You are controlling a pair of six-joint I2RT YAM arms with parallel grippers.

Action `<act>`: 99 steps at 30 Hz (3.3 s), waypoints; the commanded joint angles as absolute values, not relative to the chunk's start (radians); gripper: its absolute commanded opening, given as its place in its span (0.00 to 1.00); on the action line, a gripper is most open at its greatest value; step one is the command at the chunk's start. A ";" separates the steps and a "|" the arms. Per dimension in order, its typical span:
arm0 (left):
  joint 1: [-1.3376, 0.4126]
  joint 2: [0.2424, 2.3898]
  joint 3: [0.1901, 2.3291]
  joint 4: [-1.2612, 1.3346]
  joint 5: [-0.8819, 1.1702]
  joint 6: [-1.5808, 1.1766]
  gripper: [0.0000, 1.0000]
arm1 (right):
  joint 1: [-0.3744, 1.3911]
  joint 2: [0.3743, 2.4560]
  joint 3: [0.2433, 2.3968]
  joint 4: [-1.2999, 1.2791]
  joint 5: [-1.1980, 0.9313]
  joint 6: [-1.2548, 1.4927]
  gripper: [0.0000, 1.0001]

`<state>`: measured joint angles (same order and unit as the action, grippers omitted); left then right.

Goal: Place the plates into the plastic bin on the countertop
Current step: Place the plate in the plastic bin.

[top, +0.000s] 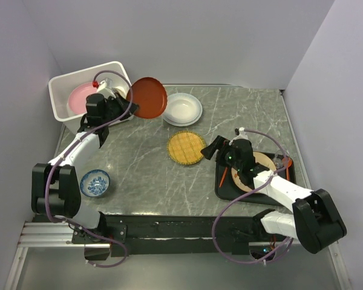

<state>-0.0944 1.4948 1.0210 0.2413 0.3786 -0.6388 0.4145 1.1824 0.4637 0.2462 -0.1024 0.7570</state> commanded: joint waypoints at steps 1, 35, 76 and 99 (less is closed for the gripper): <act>-0.063 1.443 1.025 0.276 0.359 -0.666 0.01 | 0.411 1.196 0.489 0.308 -0.117 0.747 1.00; 0.141 1.494 1.039 0.331 0.368 -0.805 0.01 | 0.405 1.241 0.511 0.316 -0.138 0.736 1.00; 0.339 1.680 1.100 0.466 0.400 -0.965 0.01 | 0.391 1.284 0.546 0.291 -0.175 0.726 1.00; 0.339 1.730 1.186 0.337 0.336 -0.937 0.41 | 0.391 1.315 0.558 0.296 -0.193 0.729 1.00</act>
